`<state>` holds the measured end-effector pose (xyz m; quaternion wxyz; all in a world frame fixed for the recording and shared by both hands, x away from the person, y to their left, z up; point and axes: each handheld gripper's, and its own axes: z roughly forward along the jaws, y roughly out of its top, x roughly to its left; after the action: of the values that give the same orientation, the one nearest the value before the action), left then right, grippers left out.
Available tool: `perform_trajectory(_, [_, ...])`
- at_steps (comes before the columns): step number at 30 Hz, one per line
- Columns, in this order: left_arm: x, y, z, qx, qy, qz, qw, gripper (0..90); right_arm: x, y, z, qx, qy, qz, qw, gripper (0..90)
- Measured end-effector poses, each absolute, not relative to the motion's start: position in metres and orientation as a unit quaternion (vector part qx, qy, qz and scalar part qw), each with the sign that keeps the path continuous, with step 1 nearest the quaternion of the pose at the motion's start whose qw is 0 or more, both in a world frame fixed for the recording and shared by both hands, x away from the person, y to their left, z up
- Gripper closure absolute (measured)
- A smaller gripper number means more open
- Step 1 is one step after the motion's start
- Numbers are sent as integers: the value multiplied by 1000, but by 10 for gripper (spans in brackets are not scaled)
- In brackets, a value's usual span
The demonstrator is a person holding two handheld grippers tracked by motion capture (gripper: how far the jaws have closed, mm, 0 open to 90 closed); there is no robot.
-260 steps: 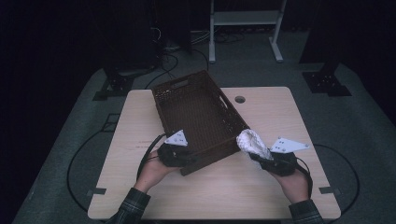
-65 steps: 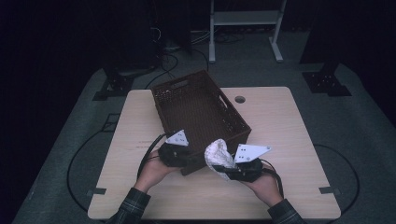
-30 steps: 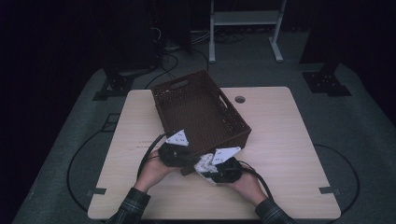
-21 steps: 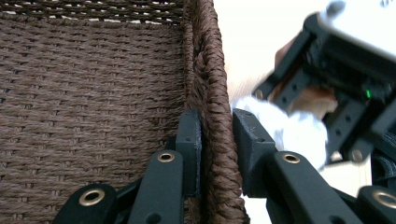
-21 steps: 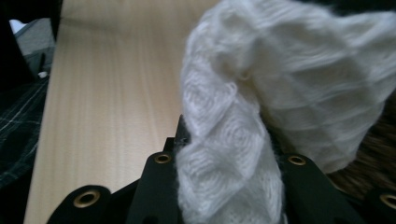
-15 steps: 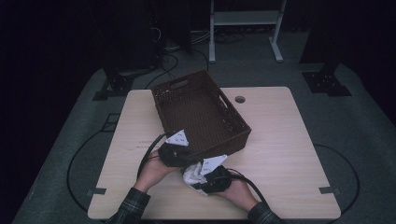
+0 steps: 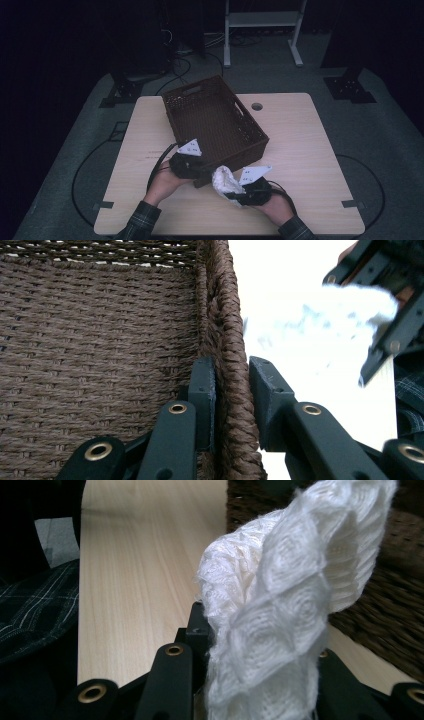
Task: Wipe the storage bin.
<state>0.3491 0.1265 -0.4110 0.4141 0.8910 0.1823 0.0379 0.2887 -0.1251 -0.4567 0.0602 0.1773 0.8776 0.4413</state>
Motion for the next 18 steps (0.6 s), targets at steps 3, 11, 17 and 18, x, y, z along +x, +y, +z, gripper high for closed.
perform_trajectory(3, [349,127,-411,892,182,38,412,722,286,-136,-454,187,874,444,65,695])
perform_trajectory(11, [349,128,-409,891,179,40,414,705,284,-177,-454,231,863,441,85,695])
perform_trajectory(17, [348,134,-403,887,183,46,421,699,286,-208,-449,272,846,444,113,695])
perform_trajectory(18, [348,136,-401,886,184,47,422,698,287,-212,-449,277,844,445,117,695])
